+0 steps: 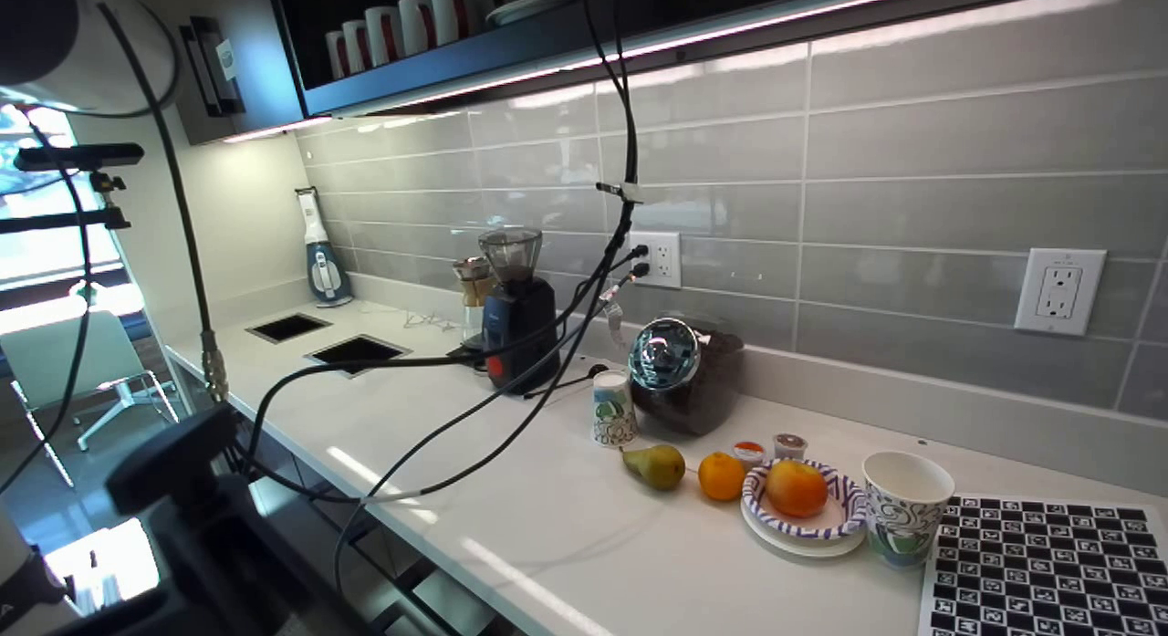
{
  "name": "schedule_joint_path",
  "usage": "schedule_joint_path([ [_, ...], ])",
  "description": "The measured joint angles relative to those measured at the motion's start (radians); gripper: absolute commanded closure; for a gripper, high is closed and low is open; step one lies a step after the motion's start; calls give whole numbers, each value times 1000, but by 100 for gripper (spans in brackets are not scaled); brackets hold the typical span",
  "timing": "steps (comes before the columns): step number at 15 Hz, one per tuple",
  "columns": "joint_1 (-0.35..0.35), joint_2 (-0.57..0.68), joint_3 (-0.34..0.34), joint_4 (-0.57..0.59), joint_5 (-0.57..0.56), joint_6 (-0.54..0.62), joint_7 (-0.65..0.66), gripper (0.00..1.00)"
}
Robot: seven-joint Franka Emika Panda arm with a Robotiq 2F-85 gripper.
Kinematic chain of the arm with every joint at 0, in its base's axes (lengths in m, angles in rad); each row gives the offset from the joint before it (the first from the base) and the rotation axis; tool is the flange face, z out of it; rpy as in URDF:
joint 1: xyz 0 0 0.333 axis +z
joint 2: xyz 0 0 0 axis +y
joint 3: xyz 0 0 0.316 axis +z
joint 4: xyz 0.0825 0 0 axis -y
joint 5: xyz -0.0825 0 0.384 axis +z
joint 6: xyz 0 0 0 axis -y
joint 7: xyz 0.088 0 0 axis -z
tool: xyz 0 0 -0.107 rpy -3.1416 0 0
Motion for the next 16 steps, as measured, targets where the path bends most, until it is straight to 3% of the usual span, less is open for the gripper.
schedule_joint_path([
  [2, 2, 0, 0, 5, 0, 0, -3, 26],
  [6, 1, 0, 0, 14, 0, 1, -4, 1],
  [10, 1, 2, -3, 19, -5, 3, -10, 0],
  [16, 7, 22, -5, 20, -16, 17, -36, 9],
])
